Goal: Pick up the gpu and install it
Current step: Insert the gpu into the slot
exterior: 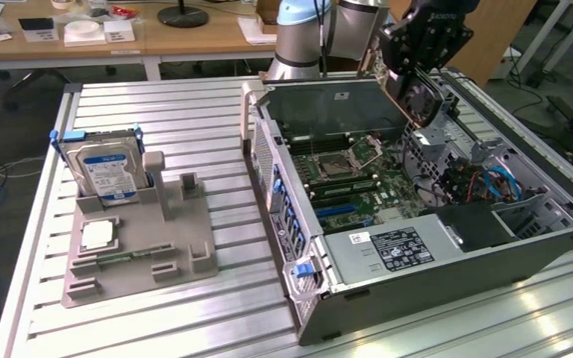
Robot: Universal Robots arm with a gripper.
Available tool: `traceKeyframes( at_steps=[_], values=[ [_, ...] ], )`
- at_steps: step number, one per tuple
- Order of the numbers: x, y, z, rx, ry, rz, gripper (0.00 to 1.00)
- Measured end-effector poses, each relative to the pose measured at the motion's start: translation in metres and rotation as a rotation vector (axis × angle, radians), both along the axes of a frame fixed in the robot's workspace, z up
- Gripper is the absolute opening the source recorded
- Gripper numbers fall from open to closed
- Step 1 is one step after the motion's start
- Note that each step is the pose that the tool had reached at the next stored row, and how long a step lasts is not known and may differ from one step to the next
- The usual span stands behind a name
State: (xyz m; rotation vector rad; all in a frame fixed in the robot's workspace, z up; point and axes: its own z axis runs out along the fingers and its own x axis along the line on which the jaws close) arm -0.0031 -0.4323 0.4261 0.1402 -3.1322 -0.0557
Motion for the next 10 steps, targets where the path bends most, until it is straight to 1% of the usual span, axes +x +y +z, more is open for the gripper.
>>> traceKeyframes(
  at_steps=[10],
  values=[
    [0.0,0.0,0.0,0.0,0.0,0.141,0.28]
  ],
)
